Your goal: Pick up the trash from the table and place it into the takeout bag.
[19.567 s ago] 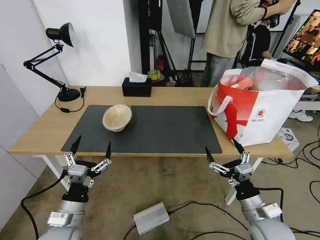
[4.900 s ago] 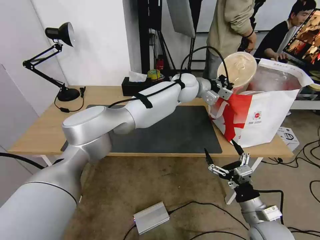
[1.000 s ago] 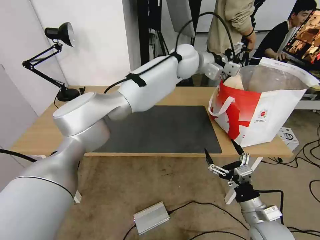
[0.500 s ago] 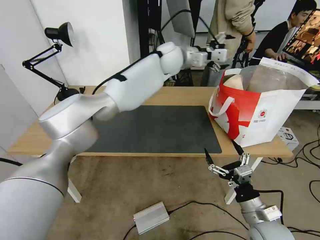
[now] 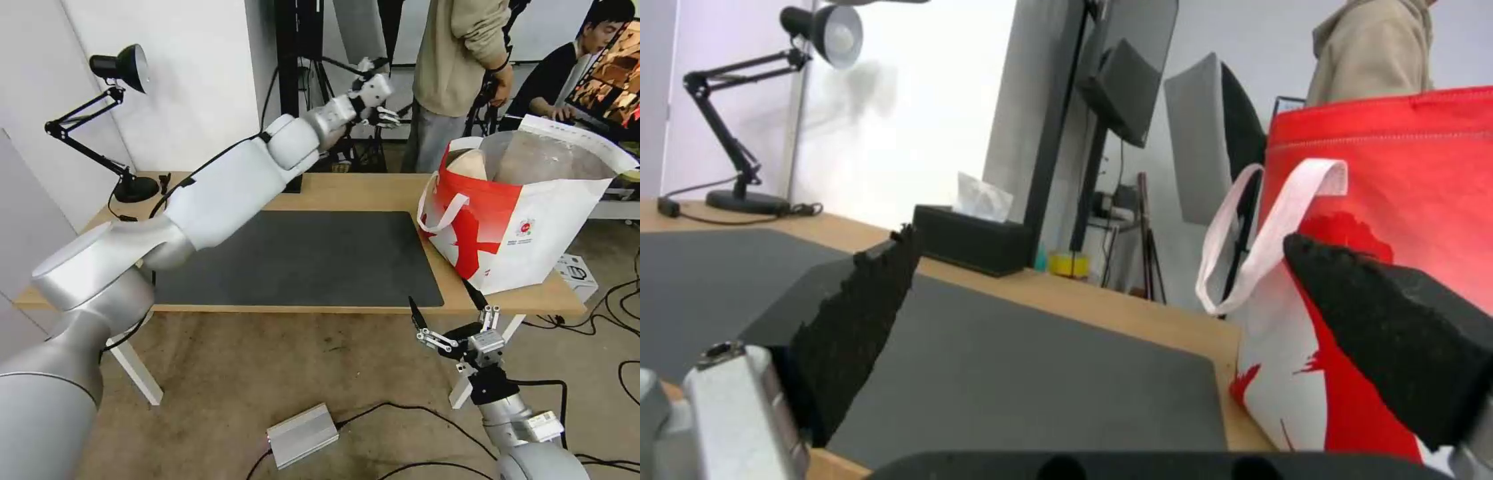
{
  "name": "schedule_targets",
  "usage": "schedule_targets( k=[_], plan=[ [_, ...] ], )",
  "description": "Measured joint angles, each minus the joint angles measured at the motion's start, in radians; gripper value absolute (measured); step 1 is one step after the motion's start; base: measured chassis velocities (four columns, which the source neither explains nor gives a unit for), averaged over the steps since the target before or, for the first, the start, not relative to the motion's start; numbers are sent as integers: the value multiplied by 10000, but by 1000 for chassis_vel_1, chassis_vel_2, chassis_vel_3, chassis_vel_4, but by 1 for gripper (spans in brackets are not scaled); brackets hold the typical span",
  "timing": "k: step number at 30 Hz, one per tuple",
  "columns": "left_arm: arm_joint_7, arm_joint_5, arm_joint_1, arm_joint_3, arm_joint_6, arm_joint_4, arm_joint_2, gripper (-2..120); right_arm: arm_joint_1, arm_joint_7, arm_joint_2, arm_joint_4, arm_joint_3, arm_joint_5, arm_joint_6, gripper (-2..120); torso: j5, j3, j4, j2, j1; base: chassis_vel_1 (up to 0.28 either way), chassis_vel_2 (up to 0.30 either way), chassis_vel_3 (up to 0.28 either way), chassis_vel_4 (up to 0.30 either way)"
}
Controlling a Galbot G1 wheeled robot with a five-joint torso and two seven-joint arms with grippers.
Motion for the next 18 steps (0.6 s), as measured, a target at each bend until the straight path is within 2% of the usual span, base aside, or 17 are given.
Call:
schedule_targets(
  k=[2,6,7,12,13,17,18],
  plan=[
    [-166,-297,143,-80,33,-280,201,100,1,0,0,0,0,0,0,100,0,0,2,0,0,0,0,0,0],
    [-863,-1283,822,-530,229,-1612,880,100,1,0,0,0,0,-1,0,100,-1,0,3,0,0,0,0,0,0],
    [-863,-1283,822,-530,229,-1612,880,100,1,0,0,0,0,-1,0,100,-1,0,3,0,0,0,0,0,0],
    [-1216,-1694,1726,-1387,570,-3208,1585,100,1,0,0,0,-1,0,0,100,0,0,1,0,0,0,0,0,0],
    [-1216,-1694,1726,-1387,570,-3208,1585,100,1,0,0,0,-1,0,0,100,0,0,1,0,0,0,0,0,0],
    [-1336,-1698,2703,-2231,789,-4215,2064,100,1,0,0,0,0,0,0,100,0,0,1,0,0,0,0,0,0],
    [-1336,-1698,2703,-2231,789,-4215,2064,100,1,0,0,0,0,0,0,100,0,0,1,0,0,0,0,0,0]
  ],
)
